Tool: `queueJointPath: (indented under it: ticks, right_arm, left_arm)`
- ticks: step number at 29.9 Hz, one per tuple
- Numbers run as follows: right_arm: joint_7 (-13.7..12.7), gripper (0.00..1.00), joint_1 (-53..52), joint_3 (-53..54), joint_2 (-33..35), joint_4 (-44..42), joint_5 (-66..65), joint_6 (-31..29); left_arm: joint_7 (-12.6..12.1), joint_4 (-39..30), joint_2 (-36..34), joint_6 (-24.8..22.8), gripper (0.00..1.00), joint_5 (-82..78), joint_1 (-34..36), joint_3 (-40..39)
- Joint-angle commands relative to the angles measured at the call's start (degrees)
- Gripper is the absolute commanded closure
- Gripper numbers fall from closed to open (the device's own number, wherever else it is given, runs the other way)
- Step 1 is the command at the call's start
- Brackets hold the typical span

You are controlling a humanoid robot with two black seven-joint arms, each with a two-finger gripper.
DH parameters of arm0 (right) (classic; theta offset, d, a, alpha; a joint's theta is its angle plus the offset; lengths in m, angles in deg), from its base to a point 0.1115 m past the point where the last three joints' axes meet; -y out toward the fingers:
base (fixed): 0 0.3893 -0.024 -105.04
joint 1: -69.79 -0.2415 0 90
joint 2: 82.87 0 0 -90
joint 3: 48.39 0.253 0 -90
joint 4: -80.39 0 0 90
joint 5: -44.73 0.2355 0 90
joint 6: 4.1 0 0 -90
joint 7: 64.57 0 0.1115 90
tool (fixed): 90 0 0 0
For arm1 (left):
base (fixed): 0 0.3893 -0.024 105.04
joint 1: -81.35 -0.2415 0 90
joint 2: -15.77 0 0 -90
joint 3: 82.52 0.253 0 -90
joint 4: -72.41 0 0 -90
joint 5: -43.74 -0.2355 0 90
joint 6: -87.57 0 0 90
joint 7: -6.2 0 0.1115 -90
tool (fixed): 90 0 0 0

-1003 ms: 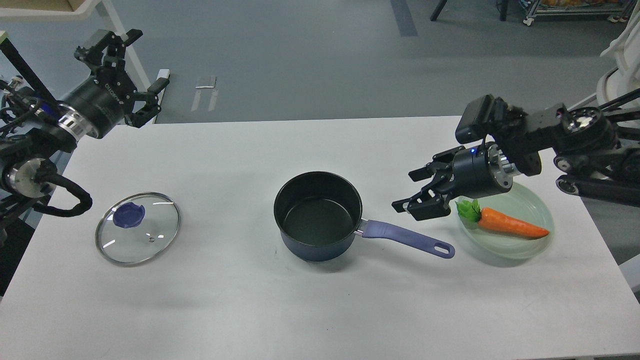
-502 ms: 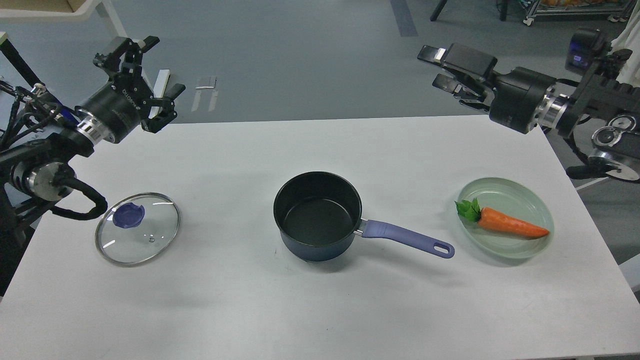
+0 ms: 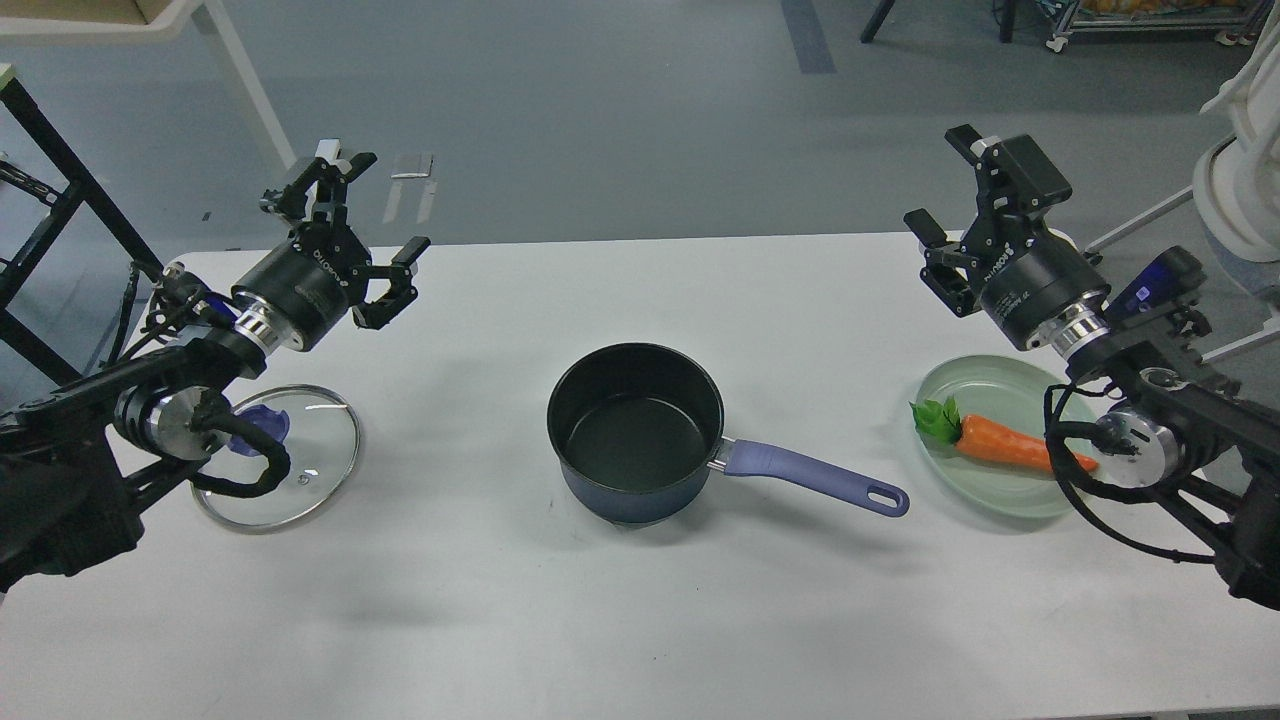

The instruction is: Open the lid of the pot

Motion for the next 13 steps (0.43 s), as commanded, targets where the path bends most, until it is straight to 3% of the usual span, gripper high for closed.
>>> queueJointPath:
  ticks: [1, 9, 13]
  right_arm:
    - [0.0, 0.01, 1.76, 2.73, -3.35, -3.43, 9.15, -0.49]
    - [-0.75, 0.01, 3.78, 3.79, -4.94, -5.47, 11.98, -5.33]
    - [-0.75, 0.01, 4.75, 3.79, -4.51, -5.2, 11.98, -8.57]
  left_arm:
    - [-0.47, 1.95, 1.93, -0.04, 0.01, 0.02, -2.02, -2.65]
    - [-0.83, 4.06, 4.13, -4.08, 0.01, 0.02, -4.22, -5.64]
    - [-1.44, 4.06, 3.87, -3.91, 0.01, -0.06, -4.22, -5.64]
